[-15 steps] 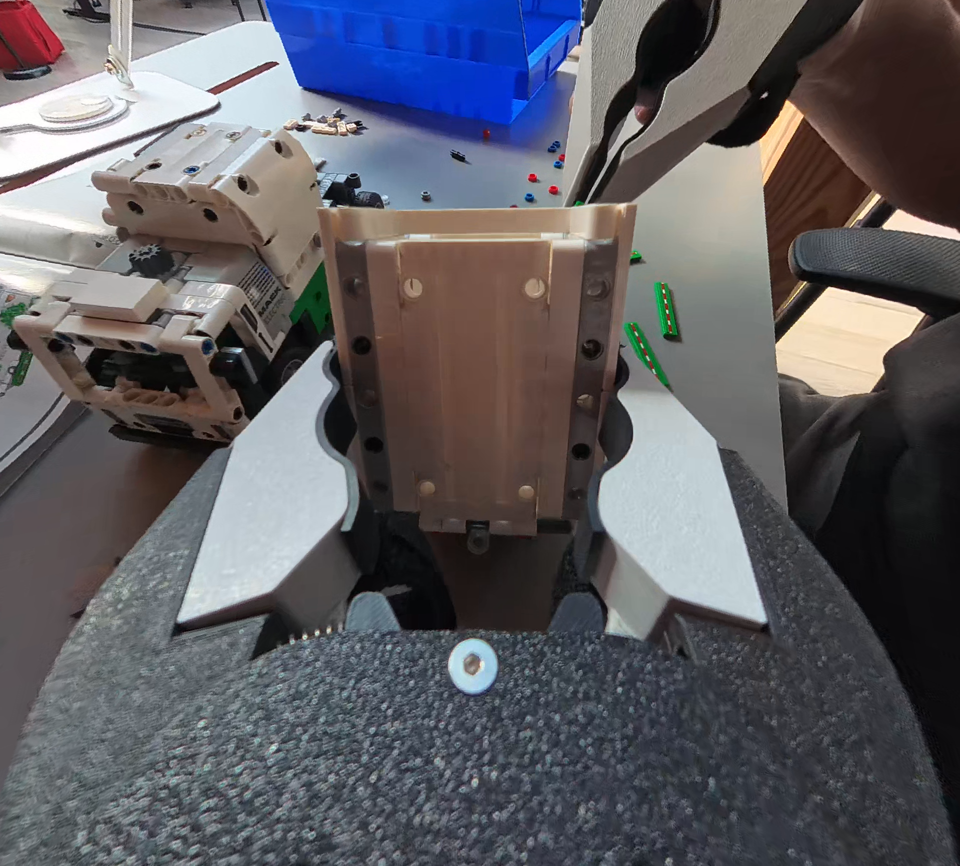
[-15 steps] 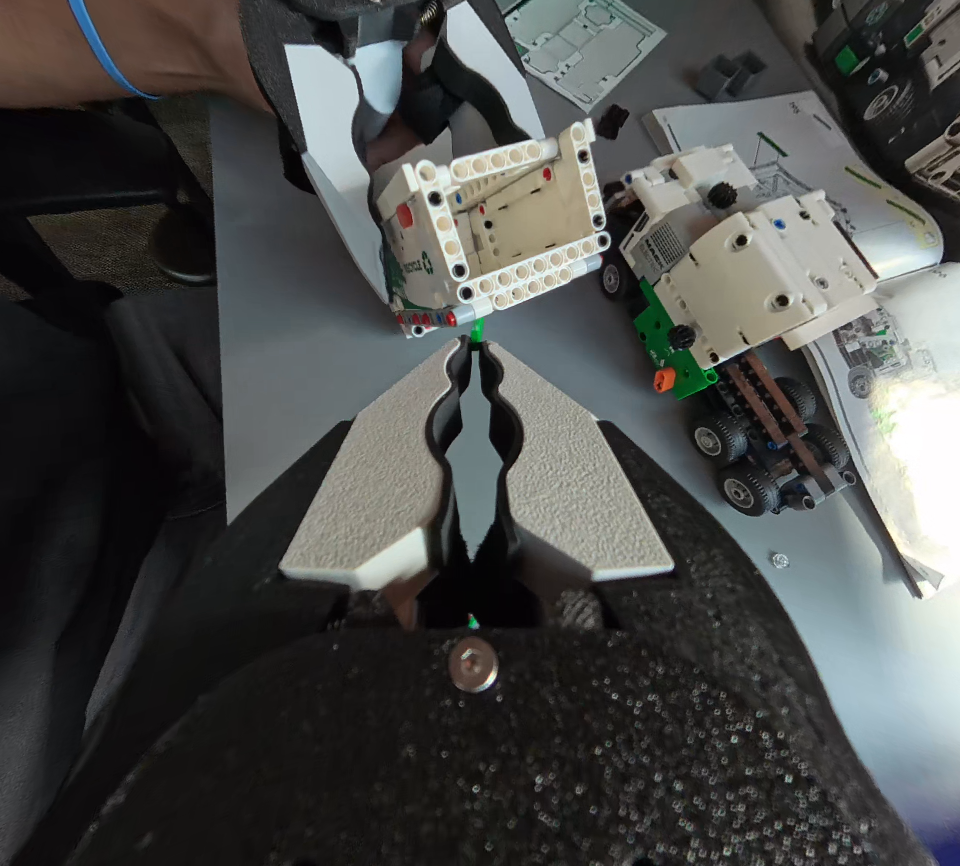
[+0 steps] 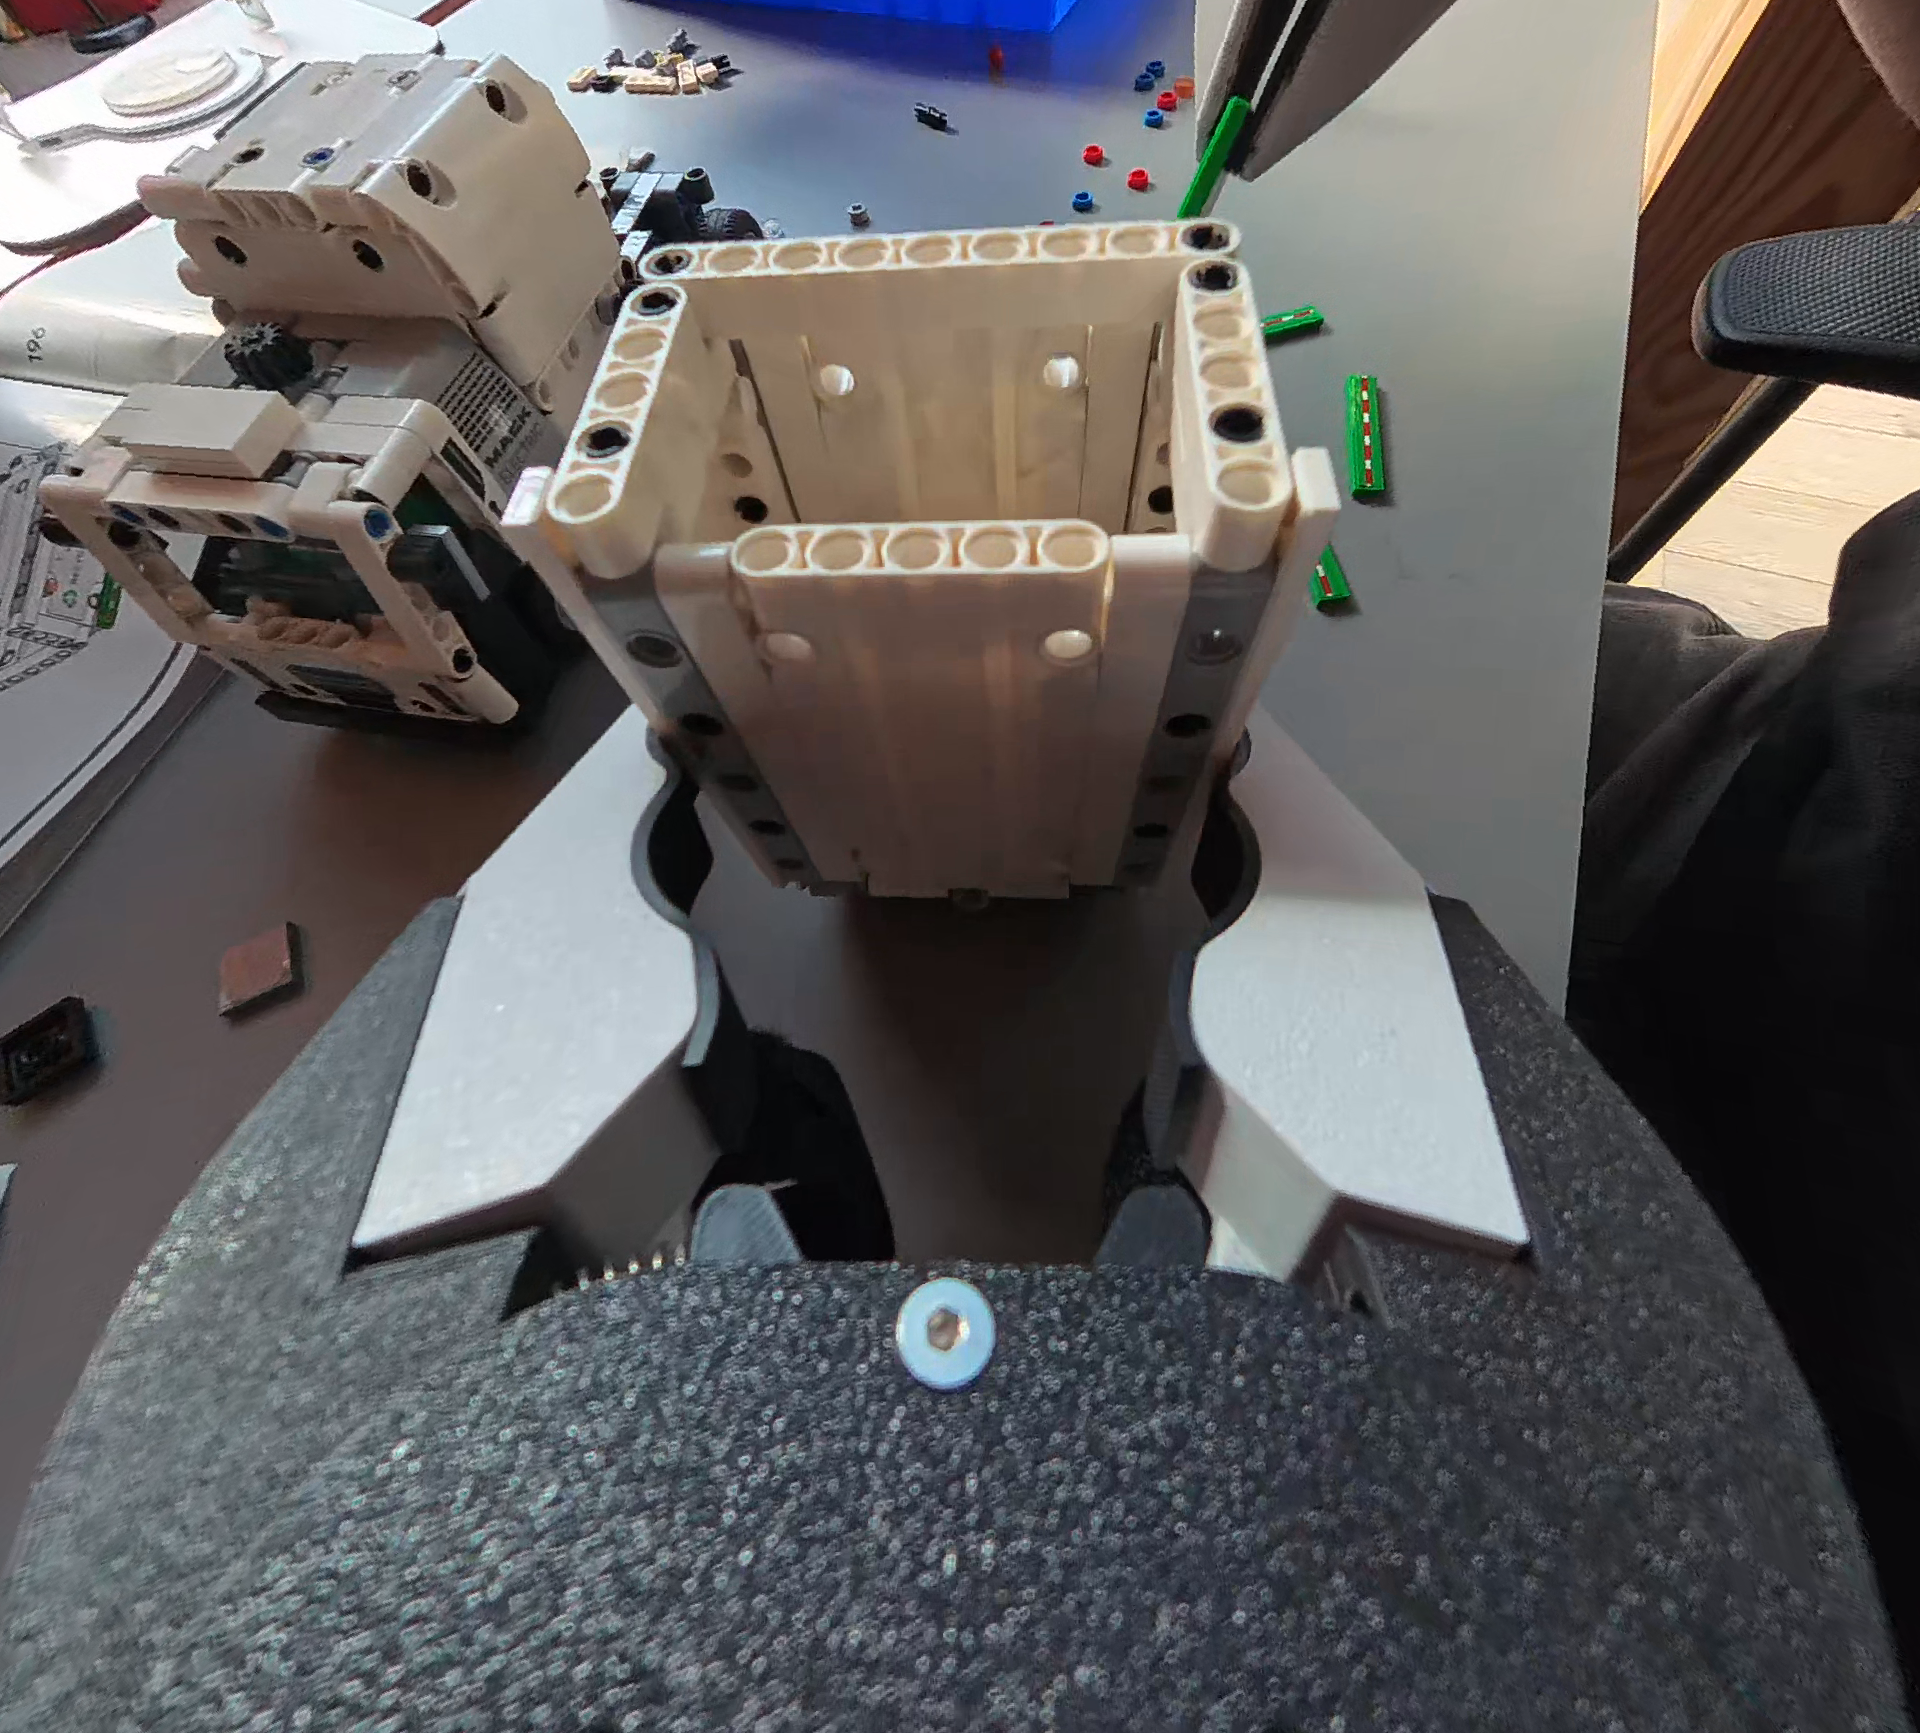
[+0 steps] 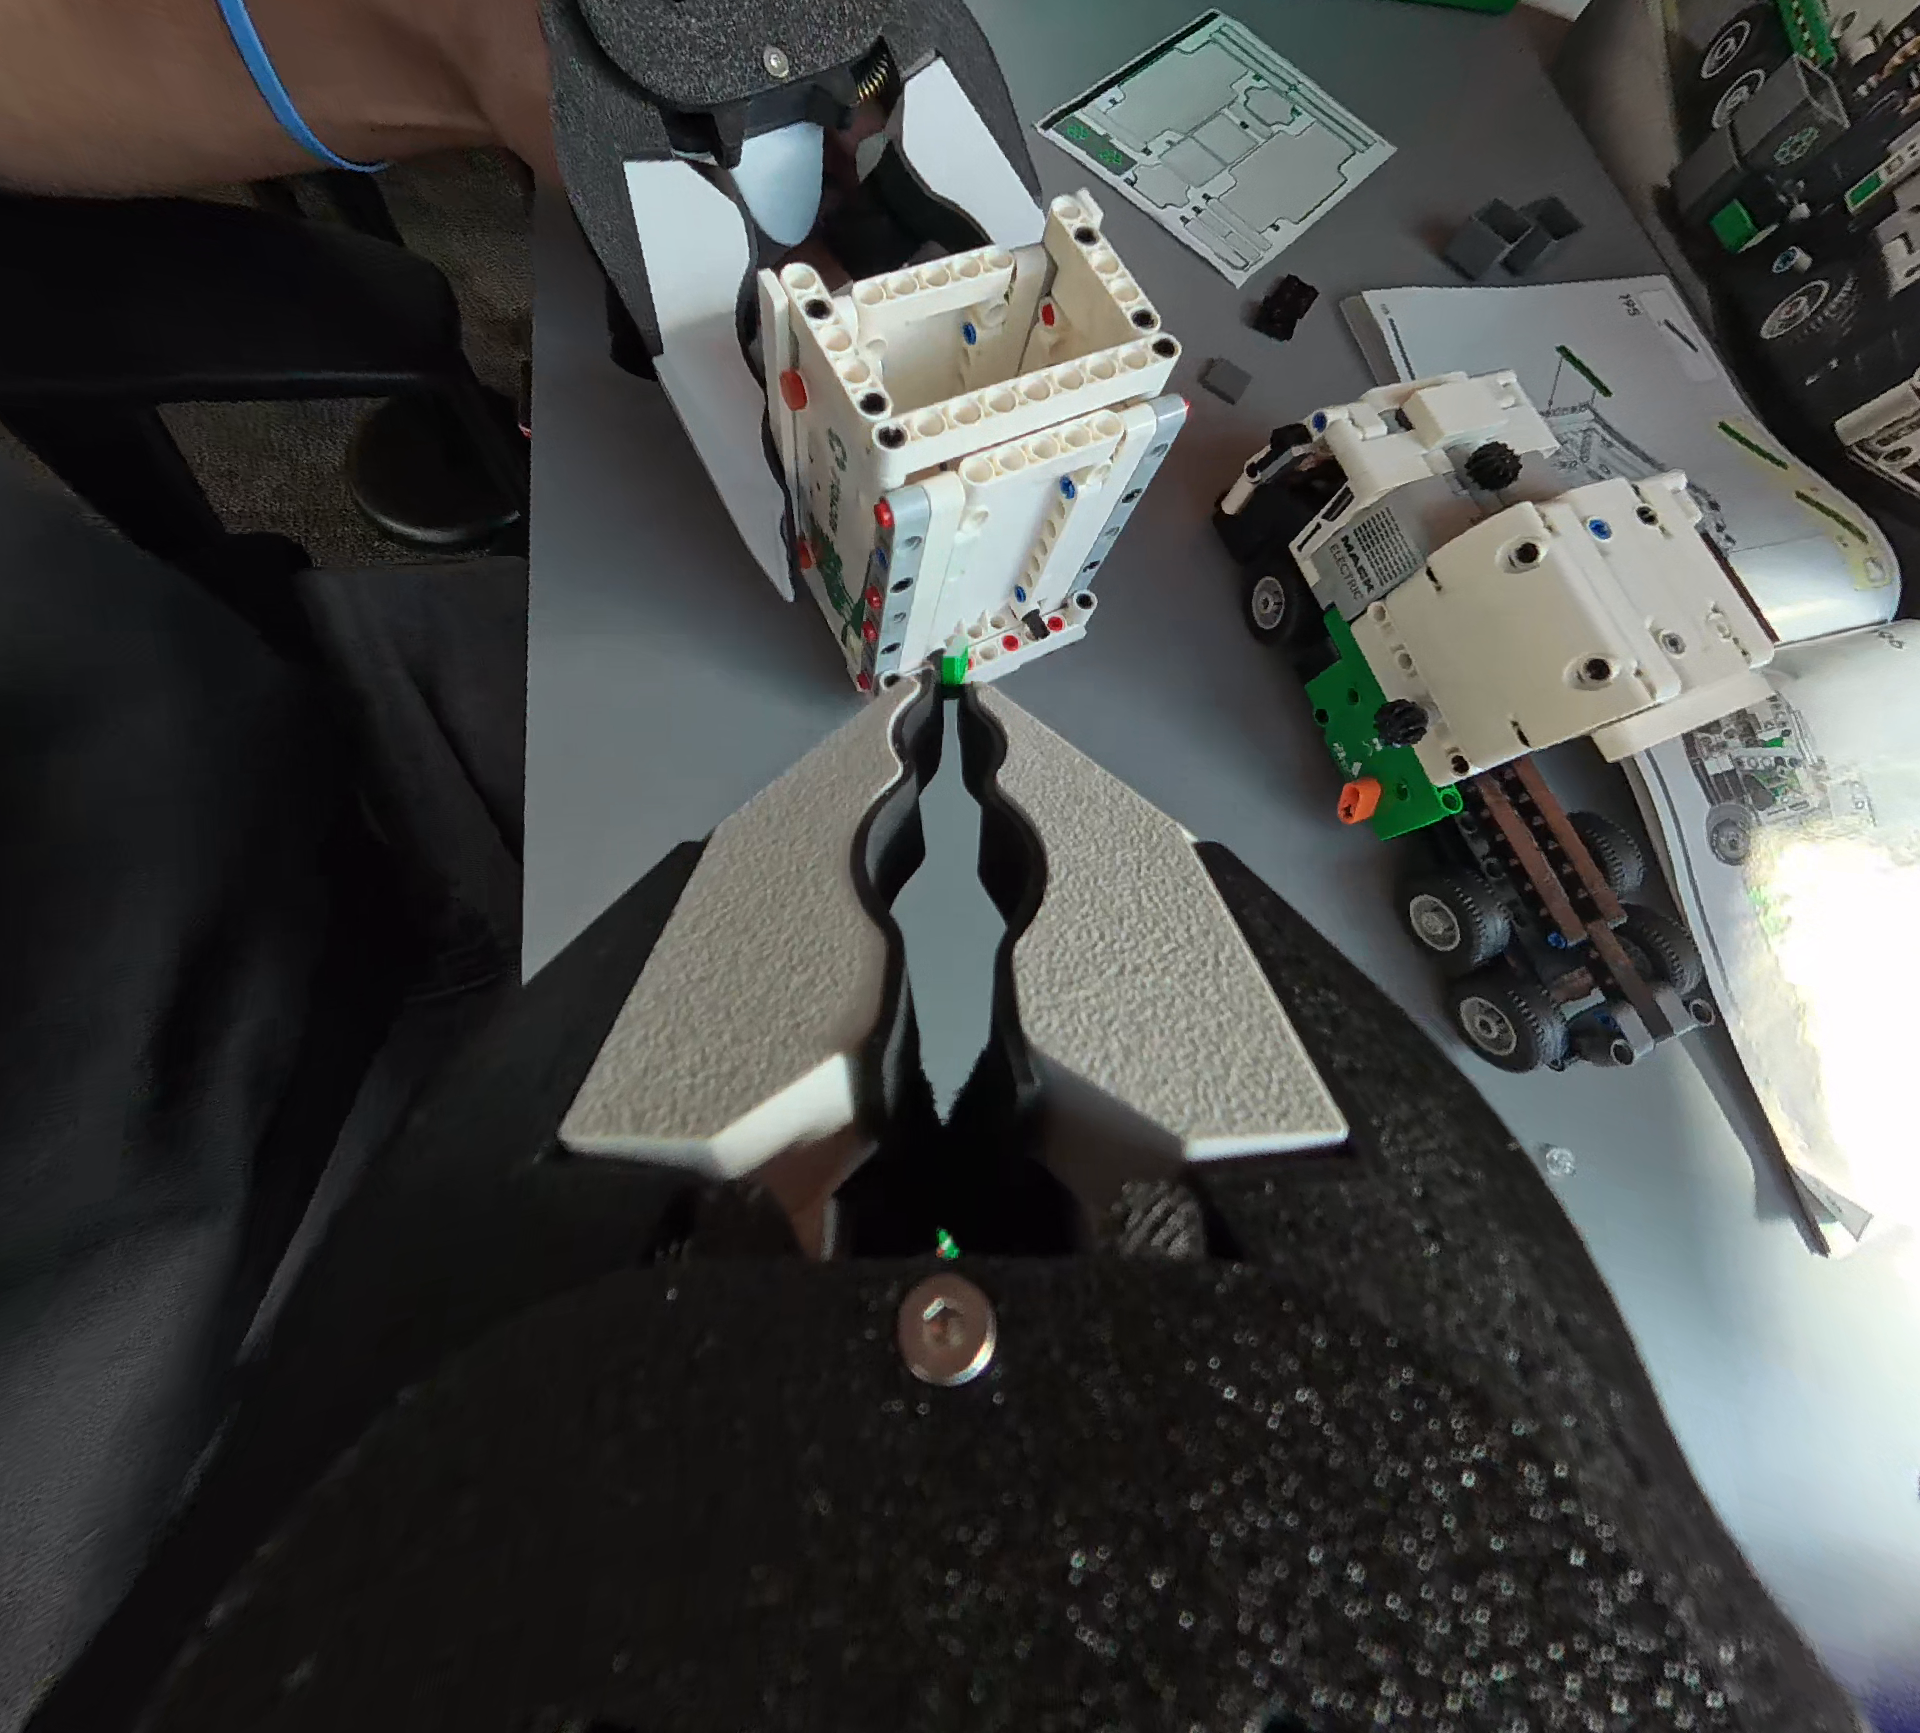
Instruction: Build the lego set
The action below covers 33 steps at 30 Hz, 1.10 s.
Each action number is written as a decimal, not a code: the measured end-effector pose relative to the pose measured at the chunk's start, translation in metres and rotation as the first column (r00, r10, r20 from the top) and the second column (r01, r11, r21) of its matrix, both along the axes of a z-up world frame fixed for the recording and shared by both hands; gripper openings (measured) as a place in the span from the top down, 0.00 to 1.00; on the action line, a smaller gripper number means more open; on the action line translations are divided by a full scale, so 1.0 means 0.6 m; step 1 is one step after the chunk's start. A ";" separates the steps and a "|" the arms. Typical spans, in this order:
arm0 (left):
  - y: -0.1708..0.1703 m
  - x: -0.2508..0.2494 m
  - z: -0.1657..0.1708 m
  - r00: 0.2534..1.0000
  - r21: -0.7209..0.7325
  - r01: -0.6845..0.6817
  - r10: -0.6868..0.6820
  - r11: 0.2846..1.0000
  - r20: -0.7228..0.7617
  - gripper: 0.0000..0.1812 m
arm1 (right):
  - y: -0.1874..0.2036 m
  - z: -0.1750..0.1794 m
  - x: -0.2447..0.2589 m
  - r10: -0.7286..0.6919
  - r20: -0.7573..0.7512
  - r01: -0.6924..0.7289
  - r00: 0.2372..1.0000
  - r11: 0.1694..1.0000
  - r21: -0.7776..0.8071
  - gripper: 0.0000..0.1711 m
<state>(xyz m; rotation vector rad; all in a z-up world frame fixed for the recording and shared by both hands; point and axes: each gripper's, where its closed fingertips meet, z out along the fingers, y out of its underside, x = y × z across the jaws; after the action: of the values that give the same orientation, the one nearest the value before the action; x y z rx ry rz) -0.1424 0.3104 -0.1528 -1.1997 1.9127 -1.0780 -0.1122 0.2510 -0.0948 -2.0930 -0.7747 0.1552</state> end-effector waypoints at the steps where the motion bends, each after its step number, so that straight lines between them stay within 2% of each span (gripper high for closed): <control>1: -0.002 -0.001 0.001 1.000 -0.008 0.001 -0.001 1.000 0.004 0.48 | -0.004 0.000 0.004 -0.003 -0.007 0.003 1.000 1.000 -0.005 0.99; 5: -0.002 -0.006 0.009 1.000 -0.021 -0.009 0.009 1.000 0.008 0.46 | -0.021 0.003 0.014 -0.004 -0.032 0.003 0.999 1.000 -0.023 0.99; 9: 0.016 -0.036 0.037 0.996 -0.010 -0.088 0.088 0.996 0.007 0.44 | -0.046 0.017 -0.008 0.051 -0.102 -0.055 0.993 0.998 -0.032 0.99; 10: 0.018 -0.050 0.049 0.993 -0.009 -0.114 0.114 0.993 0.015 0.47 | -0.054 0.025 -0.021 0.079 -0.134 -0.083 0.988 0.996 -0.024 0.99; 13: -0.016 -0.090 0.087 0.994 -0.046 -0.105 0.107 0.993 0.033 0.66 | -0.067 0.044 -0.061 0.148 -0.226 -0.149 0.963 0.989 0.012 0.99; 15: -0.060 -0.097 0.102 0.996 -0.087 -0.071 0.075 0.994 0.039 0.71 | -0.067 0.043 -0.083 0.179 -0.261 -0.179 0.949 0.984 0.022 0.99; 17: -0.100 -0.093 0.104 0.998 -0.107 -0.042 0.046 0.993 0.031 0.71 | -0.068 0.038 -0.102 0.208 -0.315 -0.214 0.926 0.977 0.014 0.99; 20: -0.153 -0.094 0.094 0.999 -0.119 0.037 -0.037 0.992 0.005 0.76 | -0.074 0.038 -0.119 0.240 -0.353 -0.246 0.904 0.969 0.029 0.99; 23: -0.167 -0.098 0.087 1.000 -0.070 0.023 -0.023 0.997 0.002 0.78 | -0.079 0.036 -0.124 0.243 -0.332 -0.251 0.912 0.968 0.020 0.99; 25: -0.185 -0.103 0.093 0.998 -0.100 0.052 -0.050 0.994 0.027 0.89 | -0.087 0.043 -0.132 0.265 -0.328 -0.271 0.907 0.962 0.029 0.99; 28: -0.194 -0.100 0.096 0.997 -0.115 0.049 -0.041 0.992 0.068 0.99 | -0.096 0.048 -0.138 0.285 -0.316 -0.290 0.905 0.957 0.031 0.99; 31: -0.191 -0.090 0.104 0.989 -0.137 0.000 0.020 0.991 0.145 0.99 | -0.086 0.060 -0.129 0.241 -0.344 -0.223 0.908 0.971 0.091 0.98; 33: -0.178 -0.078 0.112 0.971 -0.164 -0.084 0.118 0.983 0.209 0.99 | -0.072 0.067 -0.112 0.156 -0.398 -0.109 0.904 0.985 0.137 0.94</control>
<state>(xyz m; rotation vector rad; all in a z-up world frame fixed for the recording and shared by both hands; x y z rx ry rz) -0.1895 0.2037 -0.0853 -1.1943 1.6089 -1.2655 -0.1796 0.2081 -0.0544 -1.8148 -0.6517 0.5916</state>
